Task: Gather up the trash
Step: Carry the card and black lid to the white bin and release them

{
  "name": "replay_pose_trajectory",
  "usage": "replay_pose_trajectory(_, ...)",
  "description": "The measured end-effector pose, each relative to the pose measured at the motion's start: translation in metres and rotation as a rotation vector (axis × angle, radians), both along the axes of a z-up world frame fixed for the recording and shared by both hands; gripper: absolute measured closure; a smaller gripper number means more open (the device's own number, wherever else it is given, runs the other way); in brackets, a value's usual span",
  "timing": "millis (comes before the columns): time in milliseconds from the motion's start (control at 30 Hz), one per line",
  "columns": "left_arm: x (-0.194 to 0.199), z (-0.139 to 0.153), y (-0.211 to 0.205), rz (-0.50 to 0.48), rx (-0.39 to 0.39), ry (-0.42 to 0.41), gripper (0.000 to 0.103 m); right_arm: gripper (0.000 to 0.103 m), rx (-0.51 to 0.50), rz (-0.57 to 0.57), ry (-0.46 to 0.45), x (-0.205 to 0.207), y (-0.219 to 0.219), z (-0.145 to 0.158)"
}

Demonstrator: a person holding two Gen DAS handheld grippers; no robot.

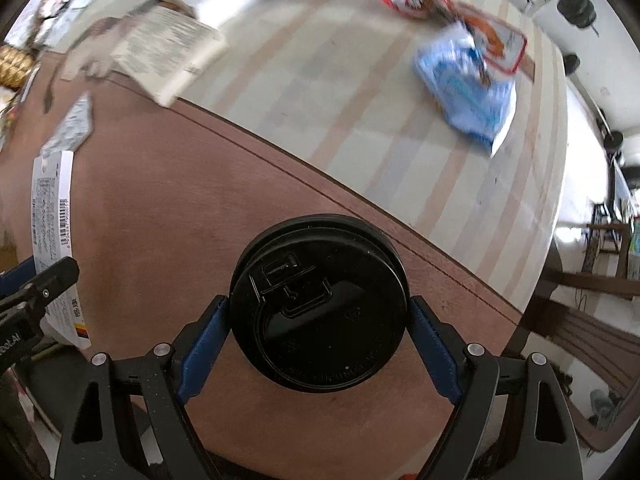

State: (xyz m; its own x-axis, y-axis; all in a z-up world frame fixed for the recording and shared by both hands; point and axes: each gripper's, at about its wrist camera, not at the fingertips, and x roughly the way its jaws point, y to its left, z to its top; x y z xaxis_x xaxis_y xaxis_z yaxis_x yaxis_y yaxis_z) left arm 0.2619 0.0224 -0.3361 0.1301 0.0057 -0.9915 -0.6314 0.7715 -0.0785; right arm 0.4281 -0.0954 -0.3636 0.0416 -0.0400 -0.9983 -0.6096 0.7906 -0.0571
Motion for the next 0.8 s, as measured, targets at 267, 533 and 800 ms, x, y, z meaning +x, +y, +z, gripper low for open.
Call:
replay_pose_trajectory(267, -0.079, 0.049, 0.039, 0.149, 0.022, -0.122, 0.031, 0.014, 0.075, 0.124, -0.067, -0.063, 0.037, 0.051)
replay_pose_trajectory(533, -0.197, 0.046, 0.076, 0.402, 0.017, -0.180, 0.031, 0.014, 0.123, 0.321, -0.035, -0.166, 0.094, 0.053)
replay_pose_trajectory(800, -0.349, -0.051, 0.105, 0.704, -0.156, -0.155, 0.031, 0.014, 0.110, 0.533, 0.121, -0.303, 0.142, -0.025)
